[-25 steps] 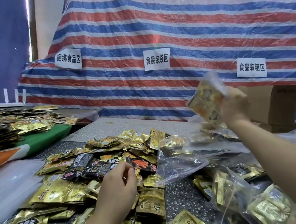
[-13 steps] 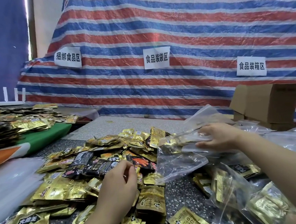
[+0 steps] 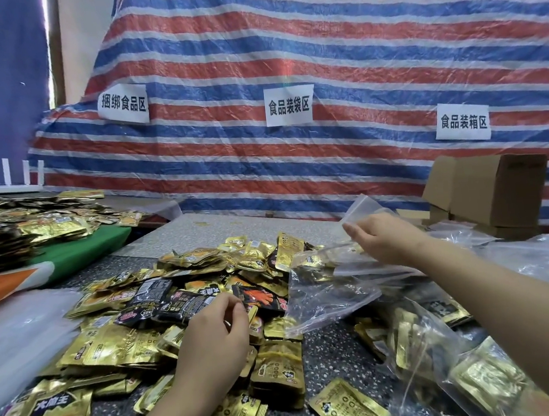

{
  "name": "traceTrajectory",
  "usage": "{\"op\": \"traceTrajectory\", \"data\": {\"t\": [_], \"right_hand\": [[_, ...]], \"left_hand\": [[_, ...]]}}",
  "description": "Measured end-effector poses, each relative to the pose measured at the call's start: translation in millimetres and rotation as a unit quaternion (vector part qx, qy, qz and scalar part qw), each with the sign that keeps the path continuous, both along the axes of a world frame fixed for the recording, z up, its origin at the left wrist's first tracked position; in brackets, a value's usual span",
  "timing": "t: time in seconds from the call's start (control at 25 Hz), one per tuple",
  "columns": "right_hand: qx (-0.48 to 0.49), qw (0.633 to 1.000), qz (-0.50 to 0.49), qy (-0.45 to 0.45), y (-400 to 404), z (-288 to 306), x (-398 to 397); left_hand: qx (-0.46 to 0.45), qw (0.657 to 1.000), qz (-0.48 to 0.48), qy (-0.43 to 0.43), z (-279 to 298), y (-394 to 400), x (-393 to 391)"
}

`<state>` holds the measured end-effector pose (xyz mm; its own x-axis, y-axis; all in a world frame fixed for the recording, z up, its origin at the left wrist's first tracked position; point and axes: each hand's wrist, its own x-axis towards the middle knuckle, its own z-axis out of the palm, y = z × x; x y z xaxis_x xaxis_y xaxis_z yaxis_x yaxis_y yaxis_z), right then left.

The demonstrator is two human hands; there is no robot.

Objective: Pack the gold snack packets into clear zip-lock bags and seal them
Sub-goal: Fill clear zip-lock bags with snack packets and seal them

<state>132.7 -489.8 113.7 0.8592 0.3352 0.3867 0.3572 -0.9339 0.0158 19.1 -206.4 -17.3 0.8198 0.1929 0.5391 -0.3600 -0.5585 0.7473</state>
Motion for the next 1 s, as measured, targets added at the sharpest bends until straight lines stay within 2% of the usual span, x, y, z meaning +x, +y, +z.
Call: {"op": "traceTrajectory", "data": {"t": [0.08, 0.24, 0.32, 0.48, 0.6, 0.76, 1.0], "right_hand": [[-0.029, 0.999, -0.013, -0.025, 4, -1, 2], [-0.144, 0.985, -0.081, 0.052, 0, -22, 7], [-0.187, 0.975, -0.105, 0.062, -4, -39, 7], [-0.2, 0.971, -0.121, 0.048, -3, -50, 7], [-0.179, 0.976, -0.118, 0.038, 0, -47, 6], [-0.125, 0.988, -0.094, -0.019, 15, -39, -5], [0.03, 0.987, 0.039, -0.151, 68, -16, -40]], "left_hand": [[-0.001, 1.0, 0.001, 0.0, 0, 0, 0], [0.006, 1.0, 0.008, 0.012, -1, 0, 2], [0.011, 1.0, 0.007, 0.015, -2, 0, 2], [0.01, 1.0, 0.004, 0.018, -2, -1, 3], [-0.002, 1.0, -0.004, 0.021, -3, 0, 2], [0.0, 1.0, 0.0, 0.018, -3, 0, 2], [-0.063, 0.997, 0.041, -0.01, 2, 3, 0]]}}
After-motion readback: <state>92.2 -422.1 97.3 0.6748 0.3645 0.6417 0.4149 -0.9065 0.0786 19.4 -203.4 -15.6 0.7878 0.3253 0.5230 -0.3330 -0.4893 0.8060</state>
